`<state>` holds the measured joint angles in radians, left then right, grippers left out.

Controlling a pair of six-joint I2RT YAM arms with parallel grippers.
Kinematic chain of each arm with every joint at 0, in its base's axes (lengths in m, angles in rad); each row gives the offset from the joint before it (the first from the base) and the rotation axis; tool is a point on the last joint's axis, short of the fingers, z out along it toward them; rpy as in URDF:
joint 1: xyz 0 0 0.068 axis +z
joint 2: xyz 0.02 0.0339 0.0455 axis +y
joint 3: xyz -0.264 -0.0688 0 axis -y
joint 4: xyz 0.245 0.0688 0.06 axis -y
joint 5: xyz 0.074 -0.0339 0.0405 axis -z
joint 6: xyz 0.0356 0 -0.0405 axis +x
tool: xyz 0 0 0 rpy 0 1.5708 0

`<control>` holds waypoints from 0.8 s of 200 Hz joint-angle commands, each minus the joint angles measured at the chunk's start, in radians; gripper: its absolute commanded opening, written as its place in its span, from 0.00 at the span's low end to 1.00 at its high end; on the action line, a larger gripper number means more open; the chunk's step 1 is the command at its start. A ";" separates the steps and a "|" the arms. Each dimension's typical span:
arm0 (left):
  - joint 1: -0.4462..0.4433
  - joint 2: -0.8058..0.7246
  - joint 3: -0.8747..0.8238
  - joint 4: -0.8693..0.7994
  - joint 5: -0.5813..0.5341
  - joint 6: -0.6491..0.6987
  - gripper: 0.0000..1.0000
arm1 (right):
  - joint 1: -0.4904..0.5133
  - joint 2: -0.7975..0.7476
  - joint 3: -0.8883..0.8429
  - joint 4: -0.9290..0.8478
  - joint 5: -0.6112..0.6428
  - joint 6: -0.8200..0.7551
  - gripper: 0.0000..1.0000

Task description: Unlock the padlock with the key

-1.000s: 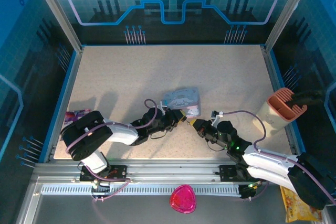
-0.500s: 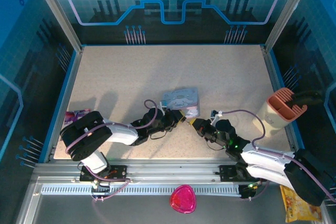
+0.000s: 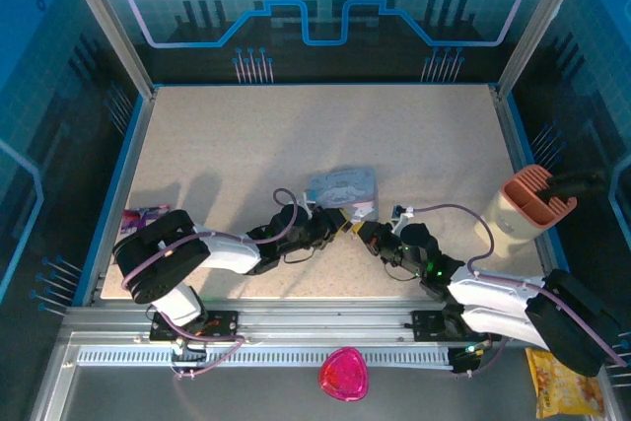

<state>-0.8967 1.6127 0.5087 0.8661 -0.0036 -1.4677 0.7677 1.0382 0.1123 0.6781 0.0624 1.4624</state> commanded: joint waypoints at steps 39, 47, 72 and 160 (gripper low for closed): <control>-0.038 -0.038 0.054 0.095 0.100 0.000 0.01 | 0.033 -0.022 0.038 0.014 0.008 -0.026 0.00; -0.036 -0.040 0.056 0.070 0.096 0.007 0.01 | 0.032 -0.032 0.041 -0.001 0.011 -0.039 0.00; -0.022 -0.059 0.059 -0.026 0.078 0.038 0.00 | 0.021 -0.100 0.048 -0.135 0.030 -0.096 0.22; 0.067 -0.163 0.070 -0.433 0.001 0.171 0.00 | 0.045 -0.340 0.183 -0.688 0.152 -0.801 0.51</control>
<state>-0.8513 1.4975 0.5549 0.5114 0.0212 -1.3418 0.7753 0.6994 0.2798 0.0914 0.1703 0.9569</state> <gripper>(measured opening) 0.147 0.508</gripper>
